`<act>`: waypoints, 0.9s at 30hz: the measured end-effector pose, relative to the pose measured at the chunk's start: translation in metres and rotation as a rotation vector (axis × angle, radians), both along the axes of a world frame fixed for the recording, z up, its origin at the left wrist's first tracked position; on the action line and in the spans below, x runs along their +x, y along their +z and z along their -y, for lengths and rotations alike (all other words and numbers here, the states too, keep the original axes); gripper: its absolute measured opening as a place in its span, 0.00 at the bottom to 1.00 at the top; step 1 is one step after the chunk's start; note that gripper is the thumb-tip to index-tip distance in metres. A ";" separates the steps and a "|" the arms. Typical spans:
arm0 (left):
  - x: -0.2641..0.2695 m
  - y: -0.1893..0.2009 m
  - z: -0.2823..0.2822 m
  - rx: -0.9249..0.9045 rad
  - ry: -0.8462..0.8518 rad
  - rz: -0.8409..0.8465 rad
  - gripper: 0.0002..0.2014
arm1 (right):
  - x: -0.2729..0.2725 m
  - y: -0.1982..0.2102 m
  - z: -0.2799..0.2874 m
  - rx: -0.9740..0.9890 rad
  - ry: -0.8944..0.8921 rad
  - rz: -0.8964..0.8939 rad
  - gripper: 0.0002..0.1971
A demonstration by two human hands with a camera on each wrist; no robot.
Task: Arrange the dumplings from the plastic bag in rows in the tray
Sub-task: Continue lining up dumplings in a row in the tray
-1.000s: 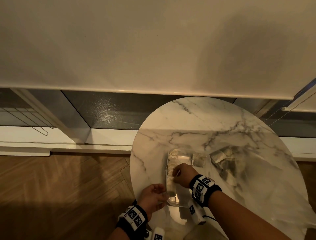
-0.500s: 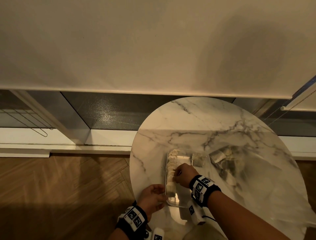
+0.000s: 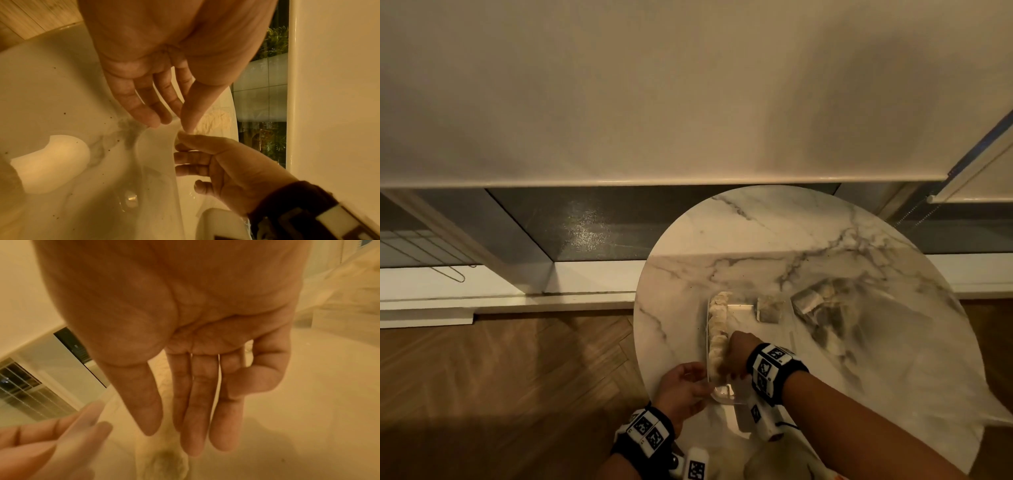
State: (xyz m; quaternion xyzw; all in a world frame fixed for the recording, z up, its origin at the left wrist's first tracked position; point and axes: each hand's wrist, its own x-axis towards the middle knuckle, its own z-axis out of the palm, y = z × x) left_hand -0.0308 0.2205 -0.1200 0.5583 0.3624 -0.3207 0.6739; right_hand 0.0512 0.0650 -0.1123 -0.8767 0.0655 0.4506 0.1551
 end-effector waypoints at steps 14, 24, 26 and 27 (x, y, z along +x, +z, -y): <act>-0.005 0.010 0.013 0.106 0.023 0.077 0.17 | -0.005 0.024 0.028 0.254 -0.301 0.165 0.10; 0.007 0.055 0.073 0.583 -0.236 0.751 0.11 | -0.081 0.126 0.164 0.763 -0.845 0.465 0.06; 0.006 0.060 0.108 0.496 -0.423 0.810 0.09 | -0.101 0.136 0.199 0.789 -0.879 0.492 0.06; 0.003 0.064 0.126 0.465 -0.531 0.837 0.09 | -0.111 0.140 0.215 0.807 -0.886 0.492 0.06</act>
